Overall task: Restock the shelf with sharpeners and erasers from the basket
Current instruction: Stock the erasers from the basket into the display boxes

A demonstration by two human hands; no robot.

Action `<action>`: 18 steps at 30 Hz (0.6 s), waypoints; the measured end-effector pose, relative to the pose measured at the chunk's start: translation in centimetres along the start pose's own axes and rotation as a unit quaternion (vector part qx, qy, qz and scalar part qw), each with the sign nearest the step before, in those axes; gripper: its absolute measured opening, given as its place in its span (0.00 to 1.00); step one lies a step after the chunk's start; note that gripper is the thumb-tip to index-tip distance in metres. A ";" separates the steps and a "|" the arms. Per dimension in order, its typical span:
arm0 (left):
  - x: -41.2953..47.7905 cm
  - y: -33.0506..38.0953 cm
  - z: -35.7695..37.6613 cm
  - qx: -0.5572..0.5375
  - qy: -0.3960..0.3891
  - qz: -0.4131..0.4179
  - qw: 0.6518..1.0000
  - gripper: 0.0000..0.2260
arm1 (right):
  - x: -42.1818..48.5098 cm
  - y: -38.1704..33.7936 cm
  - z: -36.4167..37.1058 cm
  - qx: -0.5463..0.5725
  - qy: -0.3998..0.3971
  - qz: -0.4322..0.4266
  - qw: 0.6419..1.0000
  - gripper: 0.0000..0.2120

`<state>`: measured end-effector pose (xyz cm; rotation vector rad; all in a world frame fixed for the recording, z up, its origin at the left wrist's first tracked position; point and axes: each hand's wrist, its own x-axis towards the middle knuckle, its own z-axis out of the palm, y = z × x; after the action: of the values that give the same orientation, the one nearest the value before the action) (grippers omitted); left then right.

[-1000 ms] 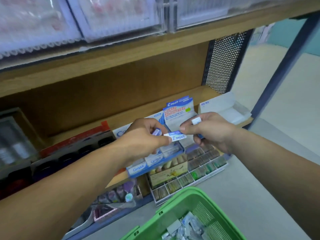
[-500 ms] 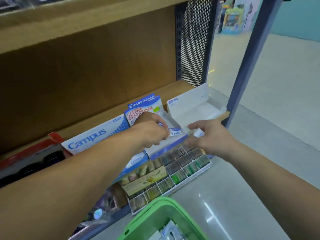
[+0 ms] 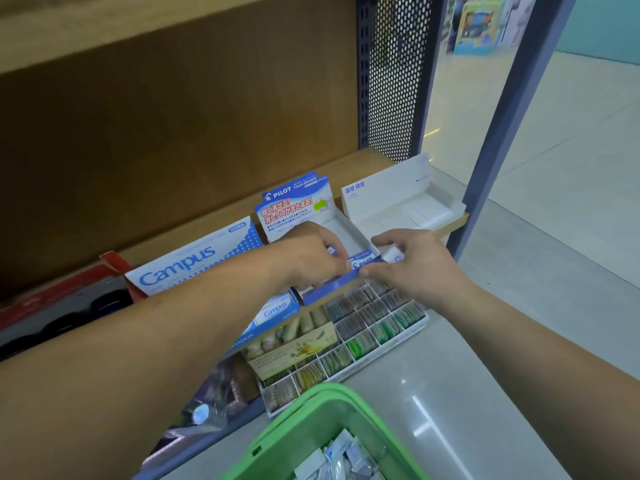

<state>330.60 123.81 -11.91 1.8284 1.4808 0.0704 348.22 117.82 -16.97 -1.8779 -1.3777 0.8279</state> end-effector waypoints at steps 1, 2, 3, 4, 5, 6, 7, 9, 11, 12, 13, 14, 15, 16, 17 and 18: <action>0.1 -0.1 0.0 0.026 0.026 0.011 0.999 0.08 | 0.0 -0.3 -0.3 -0.012 0.005 0.003 1.000 0.28; -0.1 -0.3 -0.1 0.035 0.060 0.018 0.997 0.11 | -0.1 -0.8 -0.7 -0.019 0.015 0.001 1.000 0.27; -0.6 -0.5 -0.3 0.014 0.089 0.016 0.996 0.14 | -0.2 -1.5 -1.1 -0.017 0.027 -0.008 0.999 0.23; -1.3 -0.7 -0.6 -0.042 0.092 0.002 0.995 0.16 | -0.4 -2.2 -1.4 0.001 0.032 -0.020 0.999 0.18; -2.1 -1.1 -1.0 -0.121 0.069 -0.020 0.990 0.17 | -0.5 -3.2 -1.6 0.044 0.018 -0.031 0.998 0.13; -3.0 -1.5 -1.5 -0.214 0.026 -0.047 0.975 0.17 | -0.9 -4.2 -1.5 0.101 -0.016 -0.033 0.994 0.09; -4.1 -1.8 -2.0 -0.308 -0.019 -0.067 0.949 0.16 | -1.3 -5.4 -1.2 0.155 -0.063 -0.030 0.986 0.08; -6.2 -2.9 -3.1 -0.422 -0.083 -0.076 0.900 0.11 | -2.1 -7.3 -0.2 0.199 -0.143 -0.033 0.969 0.08; -7.8 -4.1 -4.1 -0.421 -0.098 -0.049 0.901 0.12 | -2.6 -8.6 1.1 0.193 -0.199 -0.045 0.960 0.11; -8.3 -4.6 -4.5 -0.413 -0.094 -0.029 0.906 0.13 | -2.8 -9.1 1.7 0.194 -0.224 -0.046 0.954 0.11; -8.8 -5.0 -4.8 -0.408 -0.085 -0.014 0.909 0.14 | -2.8 -9.4 2.2 0.201 -0.244 -0.047 0.947 0.10; -9.0 -5.3 -5.1 -0.403 -0.069 -0.005 0.913 0.15 | -2.8 -9.7 2.6 0.211 -0.258 -0.046 0.942 0.08; -9.2 -5.4 -5.2 -0.392 -0.050 0.000 0.919 0.15 | -2.8 -9.8 2.9 0.218 -0.265 -0.042 0.938 0.07; -9.2 -5.6 -5.3 -0.376 -0.031 0.000 0.926 0.15 | -2.6 -9.9 3.1 0.223 -0.267 -0.037 0.937 0.05; -9.2 -5.6 -5.4 -0.364 -0.017 -0.005 0.931 0.14 | -2.3 -9.9 3.2 0.225 -0.264 -0.032 0.937 0.05; -9.2 -5.5 -5.4 -0.355 -0.007 -0.014 0.935 0.13 | -2.1 -9.9 3.2 0.223 -0.255 -0.024 0.941 0.06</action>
<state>320.51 118.96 -7.62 1.2108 1.2439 0.5100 339.71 118.56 -10.67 -1.3217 -1.3666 1.5342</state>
